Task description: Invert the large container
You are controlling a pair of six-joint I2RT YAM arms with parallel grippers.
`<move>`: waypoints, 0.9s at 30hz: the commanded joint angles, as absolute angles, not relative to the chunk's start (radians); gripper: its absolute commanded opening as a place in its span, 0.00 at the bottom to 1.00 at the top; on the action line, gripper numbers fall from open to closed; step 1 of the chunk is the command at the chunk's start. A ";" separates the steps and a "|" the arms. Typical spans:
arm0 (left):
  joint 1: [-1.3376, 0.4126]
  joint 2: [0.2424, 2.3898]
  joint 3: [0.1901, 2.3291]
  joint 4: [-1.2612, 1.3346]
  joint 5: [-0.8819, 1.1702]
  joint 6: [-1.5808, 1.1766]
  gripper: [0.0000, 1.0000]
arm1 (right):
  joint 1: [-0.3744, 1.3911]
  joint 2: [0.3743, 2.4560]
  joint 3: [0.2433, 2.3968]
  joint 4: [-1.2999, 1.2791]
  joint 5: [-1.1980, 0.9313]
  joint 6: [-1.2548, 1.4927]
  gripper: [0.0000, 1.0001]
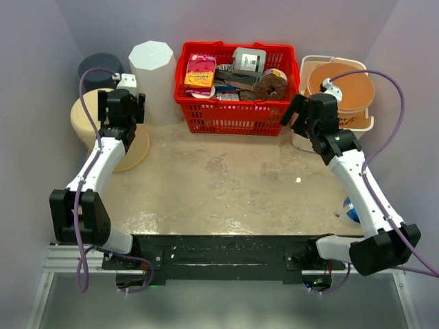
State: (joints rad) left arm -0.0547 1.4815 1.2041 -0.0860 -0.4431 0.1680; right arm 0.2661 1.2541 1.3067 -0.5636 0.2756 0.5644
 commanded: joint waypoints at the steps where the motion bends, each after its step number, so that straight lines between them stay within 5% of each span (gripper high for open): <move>1: -0.040 1.395 1.129 -0.092 -0.399 0.120 1.00 | 0.227 1.288 1.423 -0.571 0.370 0.578 0.99; 13: -0.040 1.281 1.057 -0.015 -0.298 0.113 0.99 | 0.003 1.322 1.436 -0.508 0.313 0.730 0.99; 27: -0.031 1.446 1.143 -0.138 -0.384 0.118 0.99 | -0.118 1.377 1.431 -0.459 0.328 0.724 0.99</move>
State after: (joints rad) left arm -0.0467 1.3888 1.1225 -0.0673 -0.3473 0.1360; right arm -0.1131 1.3697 1.4151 -0.5186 0.2989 0.7181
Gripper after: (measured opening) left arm 0.994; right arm 0.986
